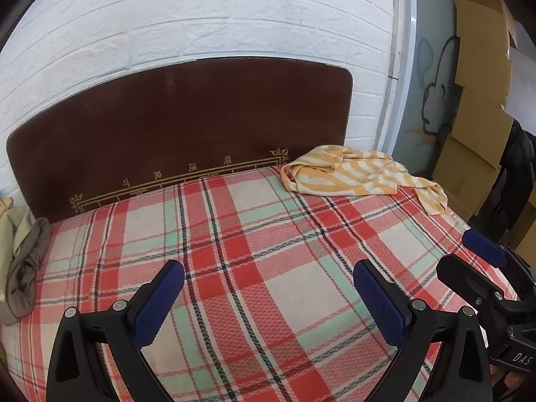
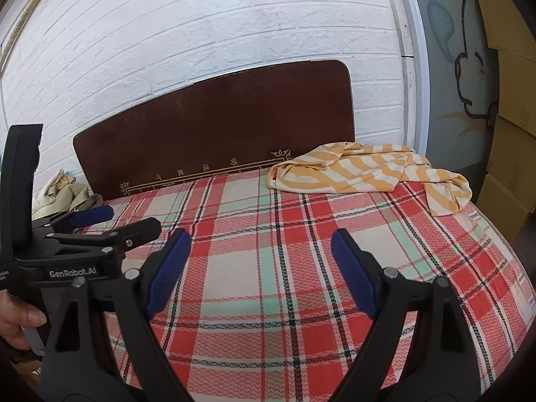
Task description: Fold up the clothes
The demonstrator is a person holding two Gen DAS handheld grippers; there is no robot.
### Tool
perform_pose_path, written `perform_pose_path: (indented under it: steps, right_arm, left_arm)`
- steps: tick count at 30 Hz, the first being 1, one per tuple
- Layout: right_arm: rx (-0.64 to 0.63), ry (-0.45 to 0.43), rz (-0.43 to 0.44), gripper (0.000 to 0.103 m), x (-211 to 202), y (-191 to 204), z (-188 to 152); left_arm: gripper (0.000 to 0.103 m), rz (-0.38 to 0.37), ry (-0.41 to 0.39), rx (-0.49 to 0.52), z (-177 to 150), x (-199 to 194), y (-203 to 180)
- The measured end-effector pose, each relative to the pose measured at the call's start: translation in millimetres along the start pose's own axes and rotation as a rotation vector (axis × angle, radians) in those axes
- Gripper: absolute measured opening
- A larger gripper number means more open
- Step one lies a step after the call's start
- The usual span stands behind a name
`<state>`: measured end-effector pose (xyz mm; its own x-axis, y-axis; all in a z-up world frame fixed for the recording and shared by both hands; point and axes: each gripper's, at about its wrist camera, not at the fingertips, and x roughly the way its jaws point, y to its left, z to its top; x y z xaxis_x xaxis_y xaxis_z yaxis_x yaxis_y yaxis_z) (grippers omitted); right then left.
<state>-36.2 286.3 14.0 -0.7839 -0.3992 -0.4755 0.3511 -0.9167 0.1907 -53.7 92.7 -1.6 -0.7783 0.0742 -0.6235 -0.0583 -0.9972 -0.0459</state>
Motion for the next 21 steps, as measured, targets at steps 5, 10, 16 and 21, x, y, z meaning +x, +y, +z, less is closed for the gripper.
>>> perform_pose_path:
  steps: [5,10,16,21]
  right_arm:
    - [0.013,-0.003,-0.006,0.087,0.0,-2.3,-0.8]
    - [0.025,-0.016,-0.027,0.087,-2.6,-1.6,-2.5]
    - [0.062,-0.034,-0.033,0.087,-9.1,0.0,-11.5]
    - [0.053,-0.021,-0.03,0.087,-7.5,5.2,-16.6]
  left_arm:
    - [0.103,0.002,0.002,0.004,-1.3,1.8,-4.9]
    - [0.103,0.009,-0.005,-0.001,-4.0,1.8,-8.6]
    - [0.103,-0.006,0.012,-0.054,-17.1,5.3,-7.9]
    - [0.103,-0.014,0.033,-0.062,-25.7,10.1,-9.6]
